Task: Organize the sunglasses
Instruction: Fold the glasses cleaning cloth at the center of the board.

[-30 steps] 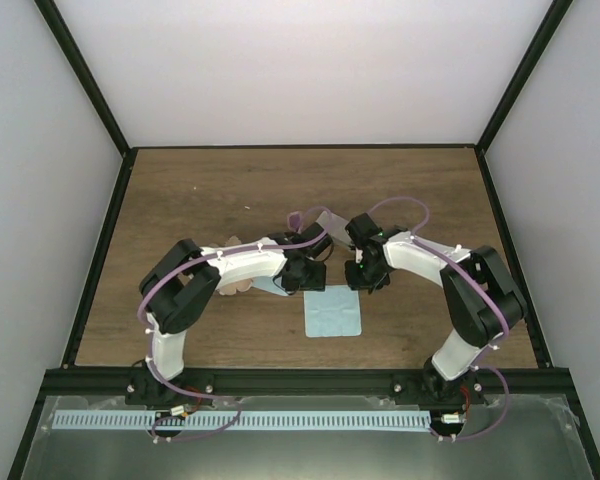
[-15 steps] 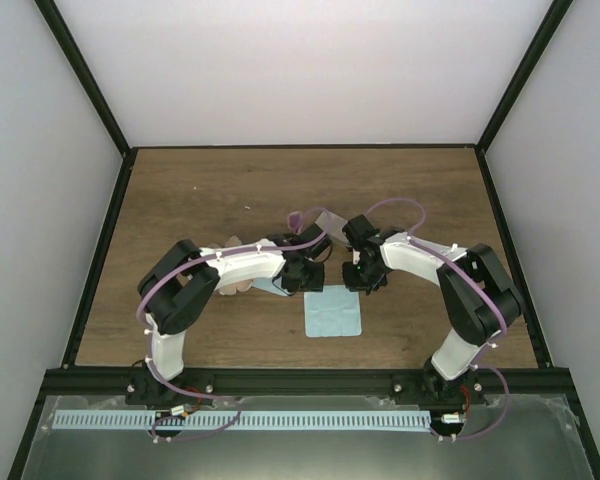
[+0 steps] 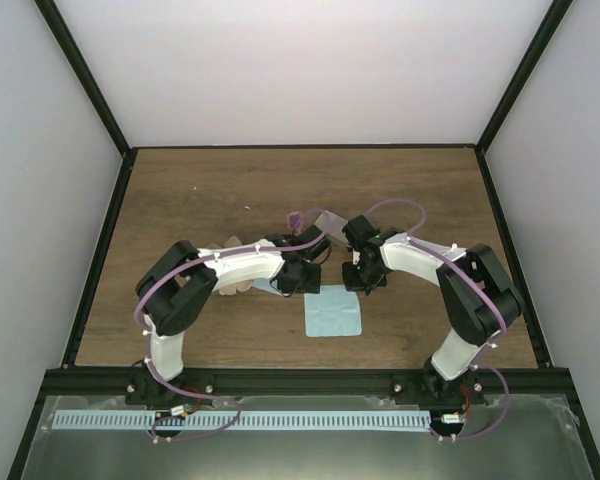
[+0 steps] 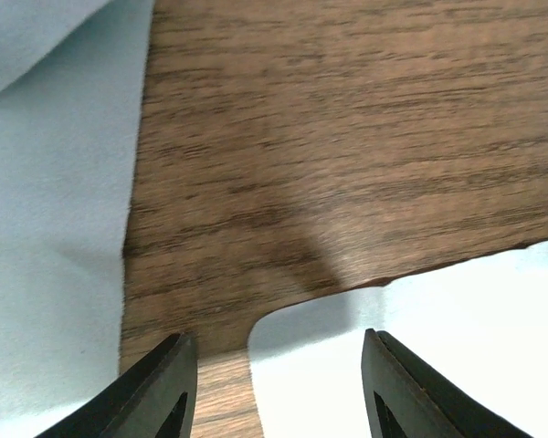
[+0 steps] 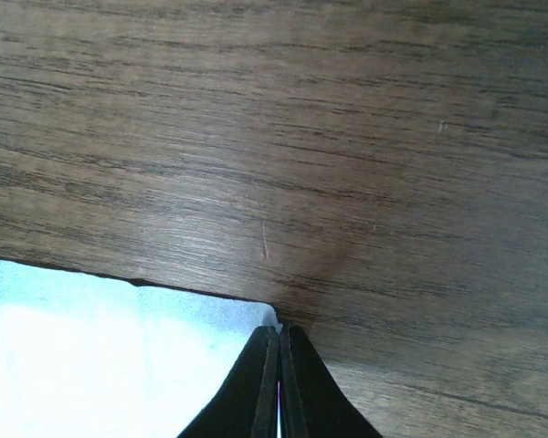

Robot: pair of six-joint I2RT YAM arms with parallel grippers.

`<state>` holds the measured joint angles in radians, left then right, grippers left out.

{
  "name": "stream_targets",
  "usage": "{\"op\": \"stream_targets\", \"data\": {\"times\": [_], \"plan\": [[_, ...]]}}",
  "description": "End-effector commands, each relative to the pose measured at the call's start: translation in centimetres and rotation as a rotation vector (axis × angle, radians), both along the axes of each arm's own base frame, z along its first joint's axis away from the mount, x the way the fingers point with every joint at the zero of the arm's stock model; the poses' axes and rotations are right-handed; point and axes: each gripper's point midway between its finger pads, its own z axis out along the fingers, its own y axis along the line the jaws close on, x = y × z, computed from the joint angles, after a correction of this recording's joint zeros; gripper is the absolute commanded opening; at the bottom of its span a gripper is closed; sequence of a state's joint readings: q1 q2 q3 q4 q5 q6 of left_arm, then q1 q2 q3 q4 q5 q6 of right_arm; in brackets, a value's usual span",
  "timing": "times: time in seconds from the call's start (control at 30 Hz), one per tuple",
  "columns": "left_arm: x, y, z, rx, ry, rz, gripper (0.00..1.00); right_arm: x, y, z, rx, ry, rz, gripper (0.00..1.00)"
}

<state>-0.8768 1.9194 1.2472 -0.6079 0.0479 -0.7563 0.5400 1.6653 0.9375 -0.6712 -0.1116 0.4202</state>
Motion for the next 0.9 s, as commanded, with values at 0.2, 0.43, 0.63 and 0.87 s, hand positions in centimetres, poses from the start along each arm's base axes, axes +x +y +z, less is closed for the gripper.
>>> {"op": "stream_targets", "data": {"times": [0.2,0.43,0.63,0.87], "plan": [[-0.8,1.3,-1.1,0.057,0.027,-0.001,0.5,-0.7,0.1,-0.7,0.0,0.022,0.008,0.01],[-0.7,0.6,-1.7,0.051,0.043,-0.025,0.34,-1.0,-0.2,-0.8,-0.011,0.025,0.011,0.01],[-1.4,1.0,-2.2,0.051,0.059,-0.033,0.23,-1.0,-0.1,-0.9,-0.002,0.031,0.01,0.01],[-1.1,0.3,-2.3,0.048,0.052,-0.056,0.11,-1.0,-0.1,-0.8,-0.004,0.029,0.011,0.01]]}}
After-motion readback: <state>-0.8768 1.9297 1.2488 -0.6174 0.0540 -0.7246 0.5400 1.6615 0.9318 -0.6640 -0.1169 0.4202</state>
